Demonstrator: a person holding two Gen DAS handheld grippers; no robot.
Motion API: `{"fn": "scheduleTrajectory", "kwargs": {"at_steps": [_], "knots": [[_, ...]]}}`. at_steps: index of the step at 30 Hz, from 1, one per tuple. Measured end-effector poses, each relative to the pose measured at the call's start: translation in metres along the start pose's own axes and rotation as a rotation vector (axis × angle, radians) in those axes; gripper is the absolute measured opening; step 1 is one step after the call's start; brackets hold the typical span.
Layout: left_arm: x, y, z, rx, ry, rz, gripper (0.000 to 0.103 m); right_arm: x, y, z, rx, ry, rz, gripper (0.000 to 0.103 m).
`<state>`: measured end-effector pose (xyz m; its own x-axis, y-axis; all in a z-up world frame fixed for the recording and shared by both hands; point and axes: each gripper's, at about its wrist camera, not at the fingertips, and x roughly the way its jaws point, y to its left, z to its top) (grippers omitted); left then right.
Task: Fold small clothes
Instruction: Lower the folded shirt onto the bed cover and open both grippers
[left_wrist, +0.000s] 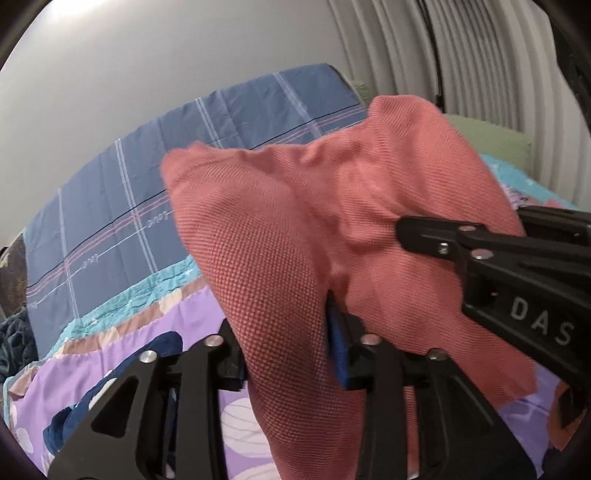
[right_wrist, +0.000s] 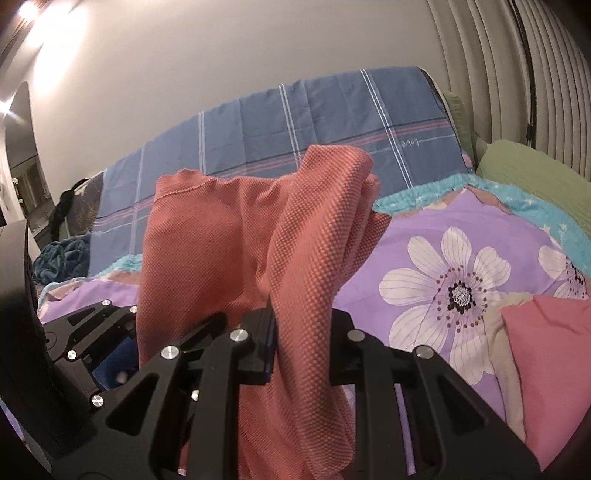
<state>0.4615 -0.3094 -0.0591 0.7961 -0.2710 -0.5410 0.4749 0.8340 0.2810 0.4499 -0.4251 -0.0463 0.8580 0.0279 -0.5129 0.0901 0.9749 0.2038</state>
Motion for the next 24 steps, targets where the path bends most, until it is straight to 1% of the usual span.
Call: {"fn": "scheduleTrajectory", "kwargs": {"at_steps": [1,2,3,4,5,6,7,8,10,11,13,16,18,21,22,23,24], "knots": [[0.007,-0.001,-0.003,0.005,0.009,0.054,0.075,0.004,-0.001,-0.004,-0.012,0.005,-0.028,0.027],[0.017,-0.001,-0.011,0.011,0.041,0.137,0.083,0.01,-0.002,-0.009,-0.022,0.01,-0.081,0.06],[0.028,0.001,-0.021,0.016,0.093,0.162,0.085,0.015,-0.006,-0.015,-0.018,0.015,-0.136,0.09],[0.037,0.004,-0.03,0.013,0.147,0.155,0.085,0.02,-0.014,-0.025,-0.002,0.03,-0.178,0.09],[0.043,0.006,-0.037,0.006,0.183,0.152,0.085,0.026,-0.021,-0.033,0.011,0.067,-0.173,0.089],[0.048,0.009,-0.046,-0.006,0.222,0.141,0.084,0.036,-0.03,-0.045,0.038,0.143,-0.144,0.087],[0.053,0.011,-0.057,-0.021,0.27,0.095,0.085,0.044,-0.036,-0.056,0.061,0.204,-0.13,0.086],[0.057,0.011,-0.067,-0.022,0.308,0.066,0.085,0.052,-0.041,-0.068,0.076,0.264,-0.133,0.085],[0.06,0.012,-0.078,-0.014,0.319,0.05,0.085,0.068,-0.047,-0.087,0.087,0.384,-0.163,0.085],[0.061,0.011,-0.082,-0.011,0.321,0.047,0.085,0.073,-0.049,-0.094,0.091,0.415,-0.171,0.085],[0.053,0.009,-0.088,-0.022,0.311,0.05,0.085,0.066,-0.047,-0.093,0.088,0.388,-0.179,0.085],[0.046,0.015,-0.085,-0.038,0.312,0.041,0.085,0.047,-0.037,-0.094,0.038,0.363,-0.223,0.085],[0.029,0.01,-0.085,-0.043,0.29,0.042,0.085,0.031,-0.033,-0.095,0.018,0.339,-0.23,0.085],[0.0,0.006,-0.088,-0.064,0.236,0.028,0.085,-0.012,-0.028,-0.098,0.013,0.276,-0.198,0.085],[-0.017,0.006,-0.089,-0.085,0.205,0.013,0.085,-0.031,-0.025,-0.099,0.009,0.254,-0.184,0.085],[-0.037,0.005,-0.09,-0.109,0.17,-0.003,0.086,-0.047,-0.023,-0.1,0.001,0.238,-0.171,0.085],[-0.05,0.004,-0.092,-0.12,0.15,-0.01,0.09,-0.065,-0.019,-0.103,-0.011,0.22,-0.159,0.086]]}}
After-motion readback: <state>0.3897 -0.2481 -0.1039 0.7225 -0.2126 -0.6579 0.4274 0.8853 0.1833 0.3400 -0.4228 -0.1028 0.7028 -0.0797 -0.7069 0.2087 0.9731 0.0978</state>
